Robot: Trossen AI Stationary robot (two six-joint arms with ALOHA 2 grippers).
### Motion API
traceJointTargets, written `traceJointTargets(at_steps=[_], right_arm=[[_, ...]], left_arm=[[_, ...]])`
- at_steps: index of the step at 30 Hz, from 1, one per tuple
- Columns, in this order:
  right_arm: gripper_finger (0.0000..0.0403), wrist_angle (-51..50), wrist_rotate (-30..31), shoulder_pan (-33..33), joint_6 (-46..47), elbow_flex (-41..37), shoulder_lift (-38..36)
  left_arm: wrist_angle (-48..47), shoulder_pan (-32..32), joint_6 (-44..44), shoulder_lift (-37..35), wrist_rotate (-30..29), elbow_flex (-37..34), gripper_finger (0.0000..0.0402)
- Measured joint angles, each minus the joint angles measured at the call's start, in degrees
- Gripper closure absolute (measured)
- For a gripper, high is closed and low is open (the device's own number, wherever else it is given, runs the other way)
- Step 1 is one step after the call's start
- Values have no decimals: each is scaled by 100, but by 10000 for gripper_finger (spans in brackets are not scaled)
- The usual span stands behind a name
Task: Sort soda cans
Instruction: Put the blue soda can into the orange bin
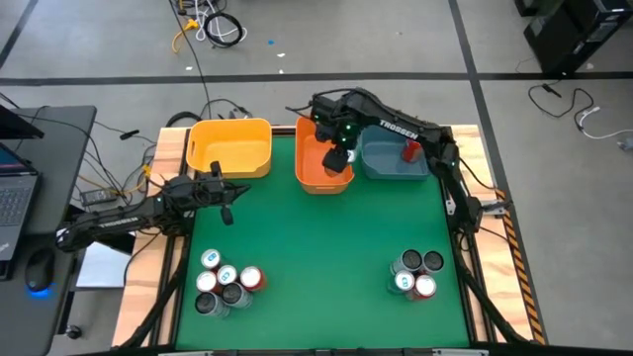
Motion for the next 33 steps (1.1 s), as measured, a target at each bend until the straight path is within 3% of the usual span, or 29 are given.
traceJointTargets(at_steps=[9,14,23,29,33], right_arm=[[201,-5,-110,120,-35,-540,7],[201,-4,173,159,-22,-935,7],[198,128,194,159,-18,-1132,7],[87,334,205,159,-40,-1137,5],[60,522,222,159,-147,-1137,5]], left_arm=[[23,-2,-3,34,31,-2,387],[56,-2,6,34,43,-2,387],[69,-2,17,34,43,-2,387],[35,-2,22,34,43,-2,387],[36,-2,22,34,43,-2,387]])
